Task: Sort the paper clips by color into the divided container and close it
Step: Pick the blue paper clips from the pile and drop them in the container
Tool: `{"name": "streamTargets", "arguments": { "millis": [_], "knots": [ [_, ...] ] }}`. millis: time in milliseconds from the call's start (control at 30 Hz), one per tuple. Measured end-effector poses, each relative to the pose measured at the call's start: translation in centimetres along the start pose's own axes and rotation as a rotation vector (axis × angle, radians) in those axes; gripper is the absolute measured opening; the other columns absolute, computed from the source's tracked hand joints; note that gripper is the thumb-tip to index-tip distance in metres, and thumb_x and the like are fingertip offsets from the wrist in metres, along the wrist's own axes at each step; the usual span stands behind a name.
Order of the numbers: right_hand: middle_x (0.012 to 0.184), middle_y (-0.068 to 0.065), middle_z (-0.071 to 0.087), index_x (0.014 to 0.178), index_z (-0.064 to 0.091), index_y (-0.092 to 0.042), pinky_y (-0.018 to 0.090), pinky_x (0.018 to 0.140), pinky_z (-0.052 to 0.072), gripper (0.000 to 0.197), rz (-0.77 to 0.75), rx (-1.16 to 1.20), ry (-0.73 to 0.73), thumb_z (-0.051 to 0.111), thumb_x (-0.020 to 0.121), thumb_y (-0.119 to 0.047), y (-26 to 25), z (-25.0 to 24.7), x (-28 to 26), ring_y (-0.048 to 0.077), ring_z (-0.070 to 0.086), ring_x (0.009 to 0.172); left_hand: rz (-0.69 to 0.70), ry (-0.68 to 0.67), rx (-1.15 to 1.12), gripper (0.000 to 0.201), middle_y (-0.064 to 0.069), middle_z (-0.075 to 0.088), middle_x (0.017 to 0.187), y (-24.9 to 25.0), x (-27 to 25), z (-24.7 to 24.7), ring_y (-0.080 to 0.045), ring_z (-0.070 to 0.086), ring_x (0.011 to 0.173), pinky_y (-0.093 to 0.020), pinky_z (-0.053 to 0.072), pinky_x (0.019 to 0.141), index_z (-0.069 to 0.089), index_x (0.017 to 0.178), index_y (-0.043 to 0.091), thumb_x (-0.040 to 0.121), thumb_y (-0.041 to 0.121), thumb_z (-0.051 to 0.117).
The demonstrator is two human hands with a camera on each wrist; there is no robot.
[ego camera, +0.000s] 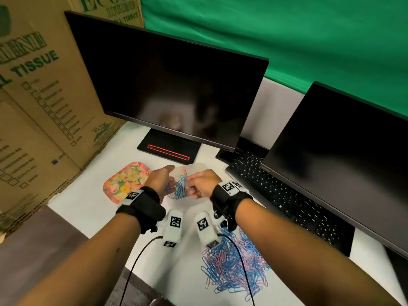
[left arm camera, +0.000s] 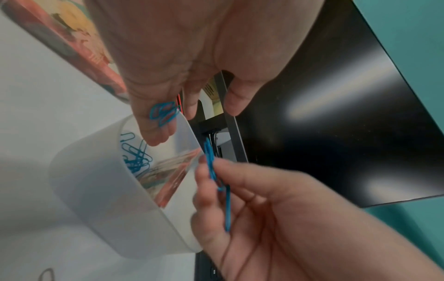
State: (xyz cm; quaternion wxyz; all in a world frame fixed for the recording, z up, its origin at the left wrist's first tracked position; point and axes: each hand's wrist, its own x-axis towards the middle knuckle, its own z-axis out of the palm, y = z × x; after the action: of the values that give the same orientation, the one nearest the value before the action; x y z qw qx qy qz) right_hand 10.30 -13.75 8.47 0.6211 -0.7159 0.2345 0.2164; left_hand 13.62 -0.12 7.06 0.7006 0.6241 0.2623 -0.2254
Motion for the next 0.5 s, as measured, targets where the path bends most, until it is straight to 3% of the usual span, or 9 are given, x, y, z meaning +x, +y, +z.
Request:
{"name": "streamTargets", "arguments": {
  "millis": [33,100,167,233,300,367,433,500],
  "knots": [
    [0.070,0.016,0.060,0.085,0.063,-0.001,0.028,0.044,0.048,0.008,0.003,-0.019,0.002,0.059,0.082,0.005,-0.5,0.6,0.3,0.018,0.053,0.048,-0.002,-0.001,0.010,0.020,-0.010,0.049,0.081,0.1,0.1,0.1,-0.022,0.050,0.070,-0.034,0.048,0.070,0.058,0.104,0.010,0.091,0.025,0.055],
    [0.078,0.014,0.065,0.101,0.064,0.001,0.033,0.061,0.059,0.016,-0.043,-0.138,-0.022,0.060,0.086,-0.004,-1.4,1.1,0.9,0.021,0.064,0.064,0.006,-0.009,0.028,0.026,-0.010,0.048,0.080,0.3,0.3,0.1,-0.023,0.047,0.071,-0.034,0.047,0.070,0.059,0.111,0.009,0.090,0.025,0.055],
    [0.099,0.007,0.068,0.116,0.064,-0.010,0.034,0.081,0.056,0.029,-0.072,-0.329,-0.078,0.058,0.090,-0.023,-2.2,1.0,1.1,0.023,0.065,0.090,0.018,-0.020,0.068,0.030,-0.011,0.051,0.096,0.3,0.2,0.3,-0.026,0.051,0.087,-0.034,0.047,0.074,0.059,0.117,0.012,0.091,0.026,0.054],
    [0.110,0.004,0.066,0.119,0.063,-0.017,0.033,0.086,0.051,0.032,-0.110,-0.627,-0.068,0.052,0.093,-0.031,-2.2,0.8,1.5,0.024,0.060,0.104,0.050,-0.027,0.123,0.028,-0.011,0.050,0.114,0.5,-0.2,0.5,-0.031,0.051,0.108,-0.037,0.048,0.085,0.059,0.120,0.017,0.094,0.023,0.048],
    [0.102,0.007,0.065,0.121,0.062,-0.009,0.035,0.088,0.053,0.032,-0.079,-0.362,-0.100,0.054,0.092,-0.019,-2.3,0.4,1.1,0.023,0.062,0.096,0.111,-0.022,0.186,0.025,-0.010,0.052,0.121,0.7,-0.6,0.7,-0.031,0.050,0.116,-0.040,0.048,0.094,0.061,0.115,0.019,0.095,0.018,0.045],
    [0.084,0.007,0.062,0.121,0.058,0.004,0.034,0.083,0.055,0.033,-0.086,-0.219,-0.047,0.056,0.088,-0.001,-1.5,-0.7,1.1,0.020,0.062,0.075,0.189,-0.038,0.266,0.018,-0.009,0.060,0.112,0.5,-1.2,0.9,-0.027,0.058,0.104,-0.040,0.052,0.089,0.062,0.099,0.019,0.093,0.014,0.046],
    [0.075,0.008,0.059,0.115,0.058,0.012,0.027,0.065,0.056,0.028,-0.033,-0.071,0.000,0.052,0.089,0.005,-0.6,-2.7,0.1,0.016,0.060,0.060,0.289,-0.116,0.375,0.014,-0.005,0.065,0.091,-0.4,-1.8,1.3,-0.021,0.062,0.082,-0.030,0.051,0.071,0.064,0.089,0.018,0.090,0.011,0.052],
    [0.073,0.011,0.059,0.101,0.065,0.006,0.021,0.048,0.049,0.020,-0.068,-0.139,0.031,0.049,0.088,0.006,1.0,-5.1,-1.4,0.015,0.058,0.053,0.387,-0.231,0.551,0.012,0.000,0.066,0.076,-2.0,-2.3,1.6,-0.018,0.061,0.069,-0.026,0.047,0.062,0.066,0.080,0.019,0.085,0.011,0.059]
  ]
}}
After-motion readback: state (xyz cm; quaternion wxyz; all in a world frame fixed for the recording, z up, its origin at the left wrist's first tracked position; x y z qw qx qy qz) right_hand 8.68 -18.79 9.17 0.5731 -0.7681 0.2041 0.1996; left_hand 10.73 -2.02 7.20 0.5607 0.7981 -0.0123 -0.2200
